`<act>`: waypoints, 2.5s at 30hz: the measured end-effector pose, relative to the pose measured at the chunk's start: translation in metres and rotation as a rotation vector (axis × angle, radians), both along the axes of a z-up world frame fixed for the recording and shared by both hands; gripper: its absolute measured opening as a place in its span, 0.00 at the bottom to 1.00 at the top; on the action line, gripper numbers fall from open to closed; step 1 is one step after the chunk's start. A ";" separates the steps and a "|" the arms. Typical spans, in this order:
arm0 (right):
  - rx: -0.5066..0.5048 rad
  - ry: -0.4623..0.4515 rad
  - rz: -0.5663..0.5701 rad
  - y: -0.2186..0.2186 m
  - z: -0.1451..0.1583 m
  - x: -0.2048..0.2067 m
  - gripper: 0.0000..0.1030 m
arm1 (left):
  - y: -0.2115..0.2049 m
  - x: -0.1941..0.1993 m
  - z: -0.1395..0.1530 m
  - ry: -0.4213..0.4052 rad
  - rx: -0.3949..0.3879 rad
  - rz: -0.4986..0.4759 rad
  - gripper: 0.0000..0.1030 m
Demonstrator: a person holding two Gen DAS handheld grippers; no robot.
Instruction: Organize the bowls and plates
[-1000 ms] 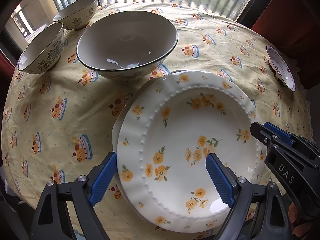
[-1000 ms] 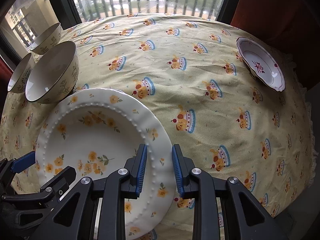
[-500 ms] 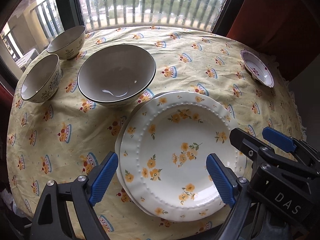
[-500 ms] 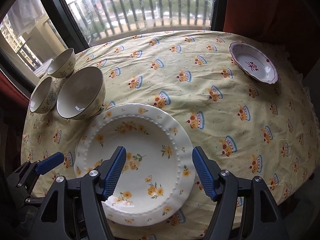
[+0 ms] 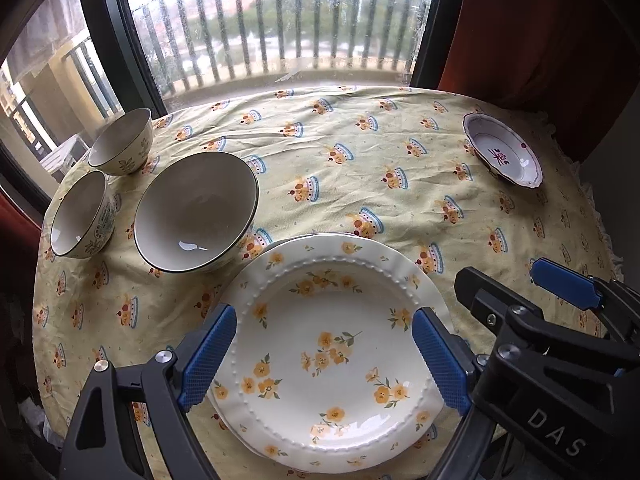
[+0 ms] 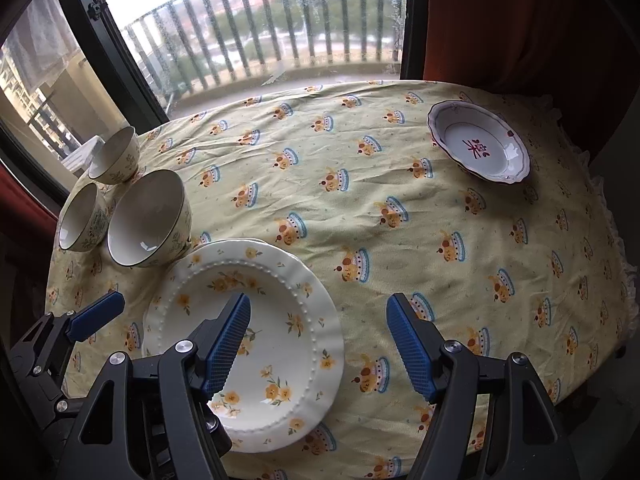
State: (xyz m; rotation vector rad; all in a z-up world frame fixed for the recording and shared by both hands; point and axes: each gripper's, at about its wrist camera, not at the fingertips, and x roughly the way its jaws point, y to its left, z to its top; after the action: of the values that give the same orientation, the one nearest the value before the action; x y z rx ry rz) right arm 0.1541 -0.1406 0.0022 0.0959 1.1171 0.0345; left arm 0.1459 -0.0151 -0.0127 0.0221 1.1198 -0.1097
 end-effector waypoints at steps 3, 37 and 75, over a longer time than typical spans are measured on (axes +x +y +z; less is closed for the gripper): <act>0.012 -0.010 0.016 -0.020 -0.001 0.010 0.72 | -0.021 0.010 -0.001 -0.010 0.001 0.017 0.88; -0.021 -0.097 -0.116 -0.268 -0.056 0.181 0.72 | -0.260 0.197 -0.059 -0.105 0.089 0.085 0.80; 0.072 0.086 0.056 -0.211 -0.093 0.167 0.66 | -0.197 0.165 -0.094 0.051 0.081 0.099 0.59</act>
State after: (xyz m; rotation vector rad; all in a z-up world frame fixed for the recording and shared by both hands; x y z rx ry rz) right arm 0.3208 -0.3515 -0.0906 0.1318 1.2047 0.1216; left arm 0.3110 -0.2121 -0.1066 0.0359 1.1739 0.0239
